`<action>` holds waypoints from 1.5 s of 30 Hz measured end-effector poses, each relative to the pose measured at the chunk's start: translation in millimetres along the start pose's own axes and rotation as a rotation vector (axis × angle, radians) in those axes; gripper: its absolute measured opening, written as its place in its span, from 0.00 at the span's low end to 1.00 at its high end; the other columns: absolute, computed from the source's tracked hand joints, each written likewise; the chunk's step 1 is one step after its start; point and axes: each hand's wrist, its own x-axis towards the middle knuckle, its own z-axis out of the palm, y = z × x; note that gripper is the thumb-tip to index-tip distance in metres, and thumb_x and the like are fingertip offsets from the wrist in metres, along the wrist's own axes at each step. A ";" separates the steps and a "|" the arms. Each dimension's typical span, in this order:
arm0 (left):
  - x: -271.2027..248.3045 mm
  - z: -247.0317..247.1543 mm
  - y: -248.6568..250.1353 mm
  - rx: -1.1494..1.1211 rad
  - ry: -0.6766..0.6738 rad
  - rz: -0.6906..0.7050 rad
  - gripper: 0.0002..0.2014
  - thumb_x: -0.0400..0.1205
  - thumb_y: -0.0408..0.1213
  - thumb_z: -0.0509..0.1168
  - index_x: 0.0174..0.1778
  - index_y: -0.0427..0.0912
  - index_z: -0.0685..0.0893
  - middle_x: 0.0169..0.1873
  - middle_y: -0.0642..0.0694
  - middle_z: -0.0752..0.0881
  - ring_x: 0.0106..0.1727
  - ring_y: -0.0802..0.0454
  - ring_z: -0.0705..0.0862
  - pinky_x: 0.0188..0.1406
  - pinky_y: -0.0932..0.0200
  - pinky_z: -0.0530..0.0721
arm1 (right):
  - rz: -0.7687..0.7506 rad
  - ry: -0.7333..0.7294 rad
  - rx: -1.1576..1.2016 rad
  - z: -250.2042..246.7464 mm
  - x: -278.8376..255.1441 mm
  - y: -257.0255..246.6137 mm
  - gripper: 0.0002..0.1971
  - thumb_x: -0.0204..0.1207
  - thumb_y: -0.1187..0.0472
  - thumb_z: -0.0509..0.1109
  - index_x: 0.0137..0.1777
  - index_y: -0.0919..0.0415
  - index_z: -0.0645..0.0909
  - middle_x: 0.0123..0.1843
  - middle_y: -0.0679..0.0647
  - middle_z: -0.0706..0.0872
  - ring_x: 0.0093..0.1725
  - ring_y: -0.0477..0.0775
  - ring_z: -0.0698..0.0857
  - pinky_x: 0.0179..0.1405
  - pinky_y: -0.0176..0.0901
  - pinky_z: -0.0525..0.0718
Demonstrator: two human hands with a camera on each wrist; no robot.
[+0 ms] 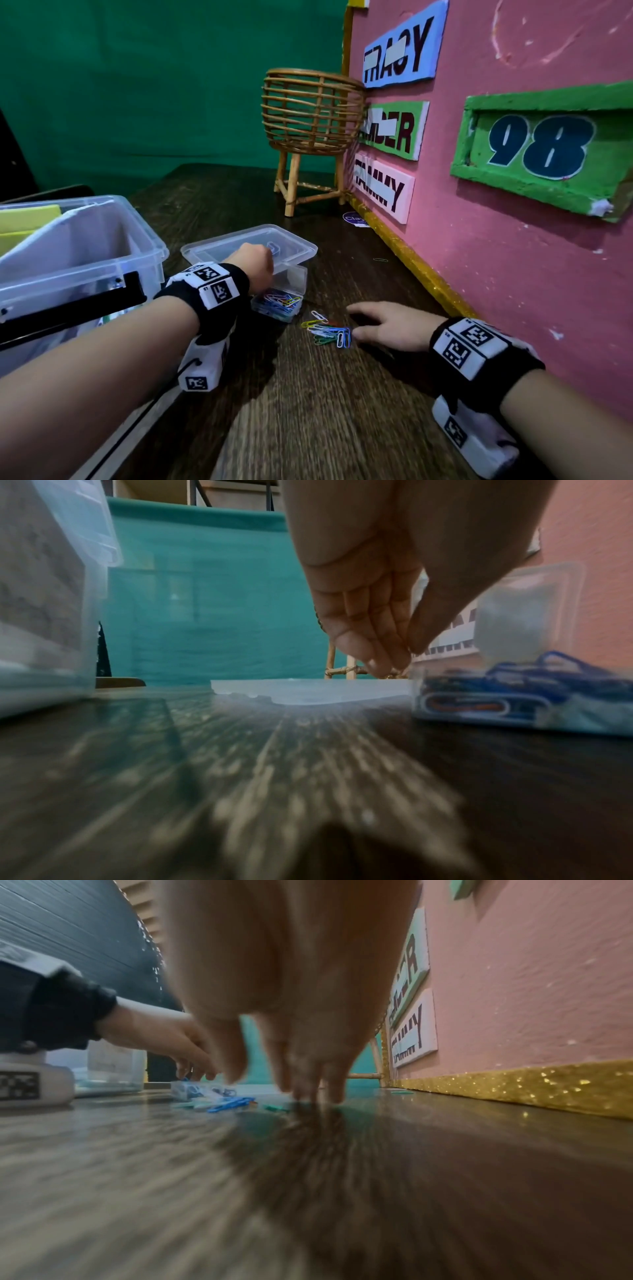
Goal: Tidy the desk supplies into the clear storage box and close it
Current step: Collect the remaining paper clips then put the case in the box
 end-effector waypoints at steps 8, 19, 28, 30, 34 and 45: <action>14.0 0.4 -0.3 -0.031 0.013 0.004 0.11 0.79 0.36 0.61 0.50 0.35 0.85 0.49 0.36 0.88 0.52 0.37 0.85 0.50 0.48 0.83 | 0.195 0.217 -0.075 -32.7 46.5 23.0 0.24 0.84 0.58 0.55 0.79 0.58 0.63 0.80 0.55 0.67 0.78 0.56 0.67 0.74 0.41 0.65; 26.1 5.3 0.7 -0.097 -0.030 -0.104 0.11 0.78 0.40 0.63 0.54 0.41 0.82 0.53 0.40 0.86 0.53 0.43 0.85 0.51 0.52 0.84 | 0.302 0.200 -0.149 -61.3 103.1 43.8 0.22 0.84 0.63 0.51 0.77 0.63 0.65 0.77 0.60 0.70 0.75 0.58 0.71 0.69 0.42 0.70; 27.0 4.4 4.0 -0.174 -0.056 -0.102 0.12 0.78 0.37 0.62 0.56 0.40 0.82 0.53 0.40 0.86 0.54 0.43 0.85 0.57 0.49 0.86 | 0.329 0.129 -0.215 -73.8 131.0 48.7 0.24 0.84 0.64 0.53 0.80 0.58 0.60 0.81 0.58 0.63 0.79 0.57 0.65 0.73 0.42 0.66; 24.5 2.9 4.9 -0.185 -0.063 -0.089 0.12 0.79 0.37 0.62 0.56 0.39 0.82 0.54 0.39 0.86 0.55 0.43 0.85 0.57 0.50 0.86 | 0.299 0.131 -0.238 -74.2 125.9 47.0 0.23 0.83 0.62 0.55 0.79 0.57 0.64 0.80 0.57 0.66 0.77 0.56 0.67 0.71 0.41 0.68; 19.0 0.8 7.3 -0.191 -0.075 -0.086 0.13 0.78 0.42 0.63 0.55 0.39 0.81 0.53 0.40 0.86 0.55 0.43 0.85 0.56 0.51 0.86 | 0.206 0.129 -0.247 -66.3 109.5 37.8 0.23 0.81 0.59 0.61 0.77 0.53 0.68 0.78 0.53 0.70 0.76 0.54 0.69 0.70 0.41 0.69; -6.8 -1.8 7.5 -0.182 -0.031 -0.178 0.18 0.78 0.48 0.63 0.55 0.37 0.81 0.44 0.42 0.79 0.50 0.41 0.82 0.42 0.56 0.77 | -0.109 0.110 0.109 -11.6 26.9 2.1 0.10 0.79 0.62 0.66 0.53 0.50 0.87 0.42 0.48 0.88 0.39 0.40 0.84 0.47 0.30 0.81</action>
